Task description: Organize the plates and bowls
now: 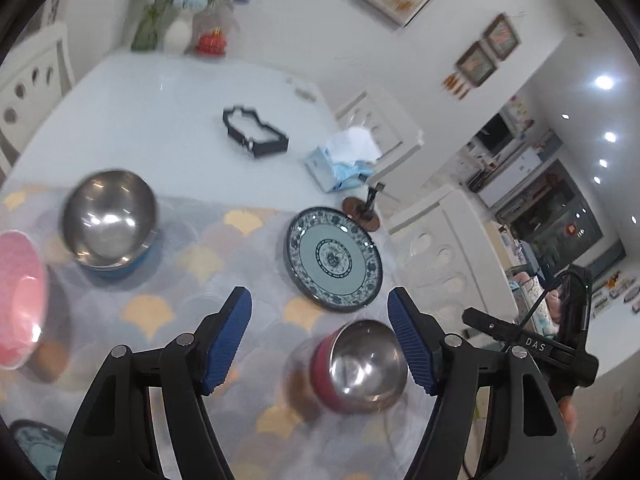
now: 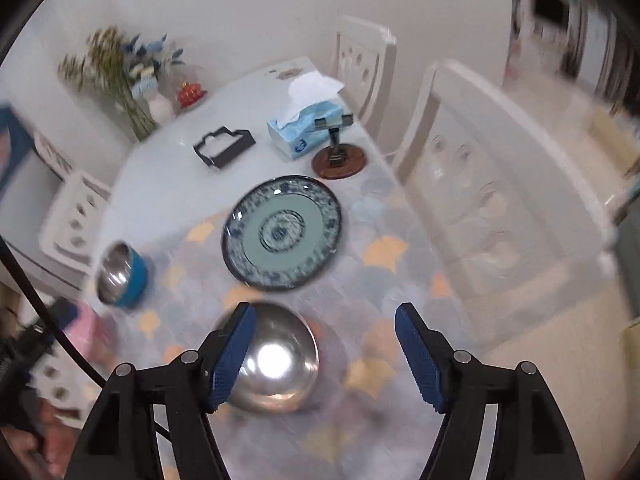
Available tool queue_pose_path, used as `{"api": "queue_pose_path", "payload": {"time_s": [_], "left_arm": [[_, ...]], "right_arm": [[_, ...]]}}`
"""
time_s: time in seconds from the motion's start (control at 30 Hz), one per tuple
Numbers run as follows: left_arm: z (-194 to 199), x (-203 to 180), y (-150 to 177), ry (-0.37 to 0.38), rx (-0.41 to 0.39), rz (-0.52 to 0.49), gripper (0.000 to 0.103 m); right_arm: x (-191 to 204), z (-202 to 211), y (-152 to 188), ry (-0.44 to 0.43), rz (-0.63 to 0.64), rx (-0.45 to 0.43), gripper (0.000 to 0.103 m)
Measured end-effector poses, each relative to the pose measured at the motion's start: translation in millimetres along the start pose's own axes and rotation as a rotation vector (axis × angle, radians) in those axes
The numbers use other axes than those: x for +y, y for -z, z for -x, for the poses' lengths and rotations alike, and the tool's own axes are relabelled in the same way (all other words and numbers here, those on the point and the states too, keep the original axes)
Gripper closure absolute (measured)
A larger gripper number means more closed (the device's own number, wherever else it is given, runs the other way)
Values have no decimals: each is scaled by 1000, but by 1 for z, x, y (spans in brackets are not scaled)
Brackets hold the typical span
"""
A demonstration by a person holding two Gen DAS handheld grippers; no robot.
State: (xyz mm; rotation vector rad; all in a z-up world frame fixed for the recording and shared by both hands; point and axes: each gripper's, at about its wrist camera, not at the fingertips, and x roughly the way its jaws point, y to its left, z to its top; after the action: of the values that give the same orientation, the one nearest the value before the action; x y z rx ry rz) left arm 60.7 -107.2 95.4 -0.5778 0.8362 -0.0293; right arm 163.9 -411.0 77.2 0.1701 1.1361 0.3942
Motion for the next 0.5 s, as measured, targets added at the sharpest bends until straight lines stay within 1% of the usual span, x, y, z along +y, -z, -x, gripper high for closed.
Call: {"api": "queue_pose_path", "payload": {"time_s": [0.1, 0.13, 0.17, 0.2, 0.23, 0.27, 0.3, 0.33, 0.37, 0.4, 0.43, 0.5], "left_arm": [[-47, 7, -11, 7, 107, 74, 34], [-56, 10, -12, 8, 125, 91, 34], [-66, 13, -13, 0, 139, 104, 34], [-77, 15, -16, -30, 152, 109, 35], [-81, 15, -17, -58, 155, 101, 36], [-86, 15, -19, -96, 153, 87, 36], [-89, 13, -20, -146, 144, 62, 36], [-93, 10, -22, -200, 131, 29, 36], [-95, 8, -24, -237, 121, 3, 35], [-98, 7, -25, -268, 113, -21, 35], [-101, 5, -27, -295, 108, -47, 35], [-107, 6, -31, -317, 101, -74, 35]], "right_arm": [[-23, -32, -21, -80, -53, 47, 33], [-25, -38, -25, -70, -50, 50, 33], [-27, -44, -32, -7, -31, 36, 33], [-27, -47, -35, 52, -13, 12, 33], [-27, -50, -38, 83, 0, -5, 33], [-26, -52, -41, 121, 17, -32, 33], [-27, -53, -45, 169, 25, -76, 33], [-30, -53, -47, 189, 23, -102, 33], [-34, -53, -52, 220, 12, -148, 33], [-37, -54, -56, 236, 6, -164, 33], [-39, -55, -61, 253, 5, -171, 33], [-41, -61, -72, 289, 43, -149, 33]]}}
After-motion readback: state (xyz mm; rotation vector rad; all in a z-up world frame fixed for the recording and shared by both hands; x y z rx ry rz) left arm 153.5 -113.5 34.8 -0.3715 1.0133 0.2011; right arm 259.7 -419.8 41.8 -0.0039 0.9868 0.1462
